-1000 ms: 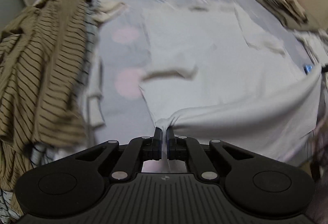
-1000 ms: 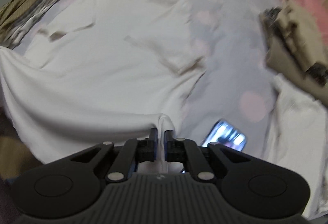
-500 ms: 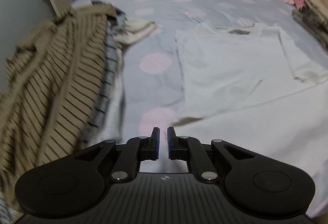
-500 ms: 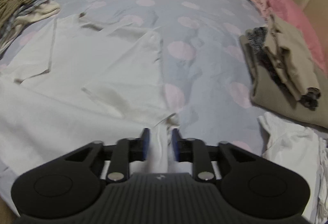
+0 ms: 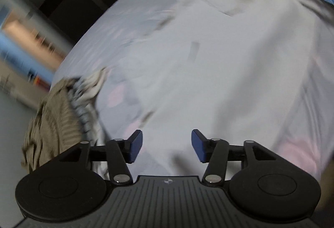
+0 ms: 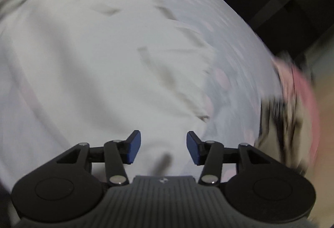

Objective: Fold clothes

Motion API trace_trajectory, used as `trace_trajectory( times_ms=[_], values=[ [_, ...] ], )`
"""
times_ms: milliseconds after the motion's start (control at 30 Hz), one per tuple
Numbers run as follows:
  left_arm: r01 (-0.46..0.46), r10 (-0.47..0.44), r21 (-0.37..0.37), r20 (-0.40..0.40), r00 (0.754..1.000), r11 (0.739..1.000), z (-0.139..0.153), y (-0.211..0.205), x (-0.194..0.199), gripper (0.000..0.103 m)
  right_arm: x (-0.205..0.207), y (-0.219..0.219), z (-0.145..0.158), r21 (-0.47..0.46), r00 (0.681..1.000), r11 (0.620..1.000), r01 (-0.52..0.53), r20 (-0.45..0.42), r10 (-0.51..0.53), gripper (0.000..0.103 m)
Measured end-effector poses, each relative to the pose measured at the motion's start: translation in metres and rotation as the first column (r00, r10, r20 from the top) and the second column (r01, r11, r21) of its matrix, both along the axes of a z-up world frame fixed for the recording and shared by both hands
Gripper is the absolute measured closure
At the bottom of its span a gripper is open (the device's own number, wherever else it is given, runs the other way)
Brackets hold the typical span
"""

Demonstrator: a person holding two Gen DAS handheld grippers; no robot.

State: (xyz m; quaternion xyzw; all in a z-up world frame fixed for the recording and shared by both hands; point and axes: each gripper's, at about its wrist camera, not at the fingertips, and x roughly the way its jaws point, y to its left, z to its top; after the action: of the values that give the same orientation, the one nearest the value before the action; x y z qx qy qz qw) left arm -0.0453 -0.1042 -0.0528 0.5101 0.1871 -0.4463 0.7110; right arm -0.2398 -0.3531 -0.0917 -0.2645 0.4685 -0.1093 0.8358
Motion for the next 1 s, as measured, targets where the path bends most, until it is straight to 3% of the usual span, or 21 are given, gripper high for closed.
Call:
trace_trajectory(
  times_ms=[67, 133, 267, 333, 500, 667, 933, 1000],
  values=[
    [0.105, -0.107, 0.069, 0.035, 0.994, 0.992, -0.012, 0.004, -0.020, 0.052, -0.015, 0.022, -0.014, -0.125, 0.987, 0.980, -0.156, -0.066, 0.149, 0.043],
    [0.190, -0.198, 0.139, 0.047, 0.979, 0.972, -0.025, 0.009, -0.038, 0.052, -0.033, 0.039, -0.028, -0.219, 0.947, 0.924, -0.313, -0.148, 0.286, 0.035],
    [0.274, -0.290, 0.242, 0.035, 0.956, 0.931, -0.047, 0.015, -0.060, 0.051, -0.052, 0.052, -0.048, -0.228, 0.889, 0.874, -0.430, -0.275, 0.366, 0.026],
    [0.274, -0.301, 0.267, 0.069, 0.951, 0.924, -0.057, 0.017, -0.064, 0.041, -0.056, 0.055, -0.056, -0.261, 0.881, 0.854, -0.450, -0.289, 0.375, 0.023],
    [0.265, -0.320, 0.275, 0.178, 0.931, 0.924, -0.075, 0.022, -0.072, 0.028, -0.056, 0.059, -0.071, -0.342, 0.876, 0.816, -0.466, -0.305, 0.373, 0.018],
    [0.273, -0.332, 0.252, 0.227, 0.916, 0.928, -0.085, 0.030, -0.078, 0.028, -0.061, 0.065, -0.081, -0.397, 0.862, 0.769, -0.501, -0.306, 0.404, 0.012],
    [0.343, -0.444, 0.310, 0.364, 0.819, 0.887, -0.093, 0.044, -0.086, 0.024, -0.078, 0.071, -0.084, -0.480, 0.838, 0.687, -0.545, -0.288, 0.464, 0.013],
    [0.342, -0.447, 0.315, 0.373, 0.813, 0.885, -0.096, 0.044, -0.084, 0.024, -0.080, 0.070, -0.087, -0.513, 0.832, 0.657, -0.553, -0.291, 0.473, 0.014]
  ],
)
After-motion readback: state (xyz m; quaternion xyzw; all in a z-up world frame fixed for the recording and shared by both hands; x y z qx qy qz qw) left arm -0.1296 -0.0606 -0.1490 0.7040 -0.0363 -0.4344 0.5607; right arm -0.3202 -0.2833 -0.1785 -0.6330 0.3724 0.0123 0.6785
